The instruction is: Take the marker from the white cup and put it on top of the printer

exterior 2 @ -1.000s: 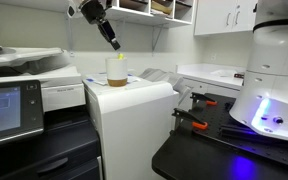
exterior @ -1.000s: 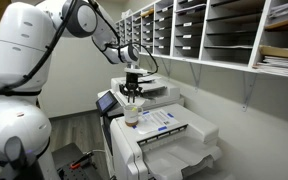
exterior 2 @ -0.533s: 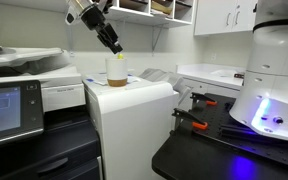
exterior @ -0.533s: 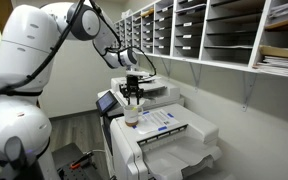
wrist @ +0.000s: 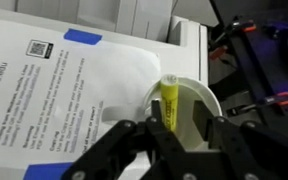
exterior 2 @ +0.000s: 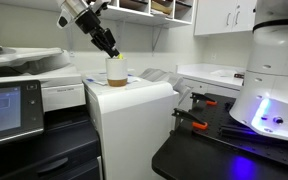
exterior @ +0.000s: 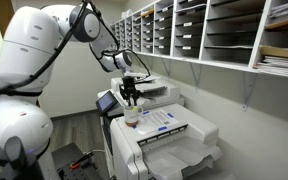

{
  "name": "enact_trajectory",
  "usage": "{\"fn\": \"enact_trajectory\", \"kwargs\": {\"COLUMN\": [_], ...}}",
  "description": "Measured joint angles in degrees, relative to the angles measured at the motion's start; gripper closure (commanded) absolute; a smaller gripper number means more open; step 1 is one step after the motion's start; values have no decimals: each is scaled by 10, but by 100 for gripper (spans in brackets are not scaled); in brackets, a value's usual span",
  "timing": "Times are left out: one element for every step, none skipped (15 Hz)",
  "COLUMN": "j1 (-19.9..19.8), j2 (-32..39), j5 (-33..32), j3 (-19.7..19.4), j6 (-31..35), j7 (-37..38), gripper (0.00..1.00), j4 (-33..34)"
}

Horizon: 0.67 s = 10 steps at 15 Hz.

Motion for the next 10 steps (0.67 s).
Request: {"fn": "enact_trajectory", "kwargs": {"j1": [3, 4, 6, 6, 6, 6, 6, 6, 7, 7], "j2": [0, 0, 0, 0, 0, 0, -1, -1, -1, -2], "j5": [-3, -4, -5, -6, -7, -7, -11, -17, -26, -37], "j3": [1, 2, 2, 2, 2, 2, 2, 2, 2, 2], "j6": [0, 0, 0, 1, 3, 6, 12, 19, 27, 34], "j7": [-1, -2, -2, -3, -3, -3, -5, -9, -10, -10], "gripper": [63, 64, 63, 63, 61, 61, 59, 63, 64, 67], "j4": [-4, -8, -11, -15, -20, -24, -30, -36, -41, -47]}}
